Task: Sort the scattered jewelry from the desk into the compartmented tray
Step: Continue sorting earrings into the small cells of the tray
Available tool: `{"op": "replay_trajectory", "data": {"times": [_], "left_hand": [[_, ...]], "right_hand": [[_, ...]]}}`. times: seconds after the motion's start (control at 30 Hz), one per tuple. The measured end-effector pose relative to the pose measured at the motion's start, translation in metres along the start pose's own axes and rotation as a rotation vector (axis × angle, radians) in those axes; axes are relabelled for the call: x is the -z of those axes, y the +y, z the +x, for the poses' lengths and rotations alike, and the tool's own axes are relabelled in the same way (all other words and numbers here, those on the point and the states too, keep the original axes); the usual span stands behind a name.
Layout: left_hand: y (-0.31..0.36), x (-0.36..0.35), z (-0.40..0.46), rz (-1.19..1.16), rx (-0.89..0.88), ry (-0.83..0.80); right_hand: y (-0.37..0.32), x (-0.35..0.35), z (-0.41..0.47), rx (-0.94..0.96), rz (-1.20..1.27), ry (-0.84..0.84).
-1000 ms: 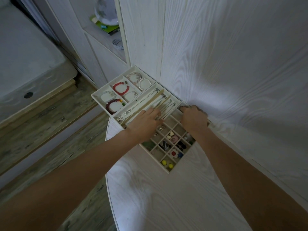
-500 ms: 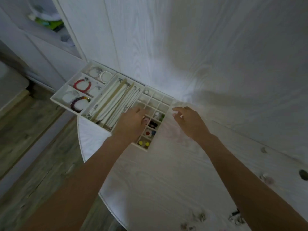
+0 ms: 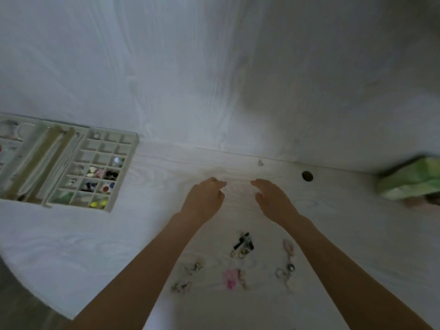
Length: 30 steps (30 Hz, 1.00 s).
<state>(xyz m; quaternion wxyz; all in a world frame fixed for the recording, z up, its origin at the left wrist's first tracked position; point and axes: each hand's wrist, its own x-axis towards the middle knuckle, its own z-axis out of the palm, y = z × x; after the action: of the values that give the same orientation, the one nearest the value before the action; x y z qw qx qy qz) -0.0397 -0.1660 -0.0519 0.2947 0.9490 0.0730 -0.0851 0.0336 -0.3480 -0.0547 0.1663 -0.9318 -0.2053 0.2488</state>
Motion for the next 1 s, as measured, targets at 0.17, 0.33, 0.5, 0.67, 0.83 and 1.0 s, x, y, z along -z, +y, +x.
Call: {"op": "replay_trajectory", "data": {"times": [0.17,0.33,0.5,0.67,0.83,1.0], "left_hand": [[0.048,-0.060,0.027,0.098,-0.161,-0.117],[0.067,-0.101,0.043,0.126,-0.128,-0.062],[0.073,-0.108,0.049,0.158,-0.091,0.138],[0.075,-0.104,0.061,0.216,-0.050,0.172],[0.074,-0.093,0.070,0.151,-0.075,0.093],[0.076,-0.082,0.070,-0.080,-0.031,0.125]], "right_hand": [[0.061,0.008,-0.006,-0.053,-0.049,-0.039],[0.075,-0.004,0.004,-0.041,0.060,0.081],[0.069,-0.004,0.020,-0.029,0.110,0.161],[0.069,-0.009,0.024,0.000,0.200,0.183],[0.071,-0.005,0.026,0.018,0.246,0.169],[0.067,0.002,0.022,0.011,0.427,0.128]]}}
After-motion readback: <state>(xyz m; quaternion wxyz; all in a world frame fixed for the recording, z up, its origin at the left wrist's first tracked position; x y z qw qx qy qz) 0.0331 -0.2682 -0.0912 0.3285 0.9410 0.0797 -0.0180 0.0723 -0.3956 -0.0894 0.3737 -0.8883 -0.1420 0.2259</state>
